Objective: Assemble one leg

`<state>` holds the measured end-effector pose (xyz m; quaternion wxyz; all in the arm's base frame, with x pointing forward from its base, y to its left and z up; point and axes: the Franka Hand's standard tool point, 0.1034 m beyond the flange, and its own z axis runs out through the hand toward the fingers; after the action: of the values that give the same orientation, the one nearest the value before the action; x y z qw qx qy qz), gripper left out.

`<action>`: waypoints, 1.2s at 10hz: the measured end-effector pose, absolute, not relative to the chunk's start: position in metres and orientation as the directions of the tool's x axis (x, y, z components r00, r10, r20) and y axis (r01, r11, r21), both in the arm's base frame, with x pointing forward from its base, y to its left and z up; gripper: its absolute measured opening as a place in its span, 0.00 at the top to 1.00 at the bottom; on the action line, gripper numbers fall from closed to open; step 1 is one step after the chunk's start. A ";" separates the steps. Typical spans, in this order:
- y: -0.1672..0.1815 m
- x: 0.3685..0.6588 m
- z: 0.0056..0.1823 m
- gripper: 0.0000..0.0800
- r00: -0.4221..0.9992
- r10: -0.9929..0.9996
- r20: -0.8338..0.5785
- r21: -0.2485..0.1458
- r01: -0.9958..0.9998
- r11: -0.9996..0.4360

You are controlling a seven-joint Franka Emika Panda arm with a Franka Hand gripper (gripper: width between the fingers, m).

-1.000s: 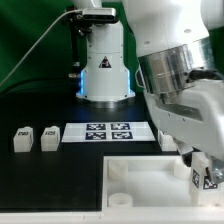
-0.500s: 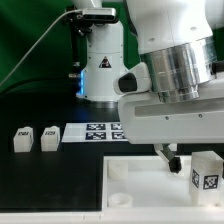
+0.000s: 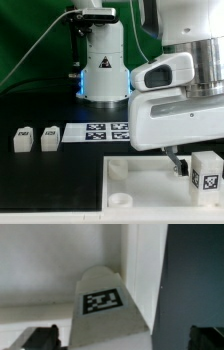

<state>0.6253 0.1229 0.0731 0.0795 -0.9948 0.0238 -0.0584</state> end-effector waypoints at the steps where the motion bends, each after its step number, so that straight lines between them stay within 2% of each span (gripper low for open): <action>1: 0.123 0.625 0.073 0.34 0.991 -0.076 0.109 -0.164 -0.058 -0.985; 2: 0.122 0.625 0.073 0.54 0.986 -0.138 0.099 -0.170 -0.120 -0.978; 3: 0.118 0.625 0.072 0.61 0.960 -0.269 0.075 -0.179 -0.252 -0.951; 4: 0.116 0.626 0.072 0.61 0.917 -0.397 0.048 -0.196 -0.381 -0.904; 5: 0.113 0.626 0.073 0.61 0.808 -0.589 -0.007 -0.221 -0.576 -0.787; 6: 0.113 0.624 0.072 0.61 0.658 -0.750 -0.072 -0.224 -0.743 -0.631; 8: 0.122 0.622 0.070 0.61 0.341 -0.921 -0.188 -0.185 -0.933 -0.308; 10: 0.123 0.624 0.072 0.62 0.095 -0.960 -0.262 -0.147 -0.987 -0.058; 11: 0.121 0.624 0.072 0.62 0.047 -0.960 -0.277 -0.138 -0.990 -0.008; 12: 0.120 0.624 0.071 0.62 -0.055 -0.953 -0.298 -0.111 -0.990 0.092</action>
Offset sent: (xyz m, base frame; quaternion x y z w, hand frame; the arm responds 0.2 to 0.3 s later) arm 0.0000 0.0000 0.0000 0.0000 0.0000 0.1790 0.9838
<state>0.6240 0.1195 0.0712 0.1490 -0.6712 0.7236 0.0613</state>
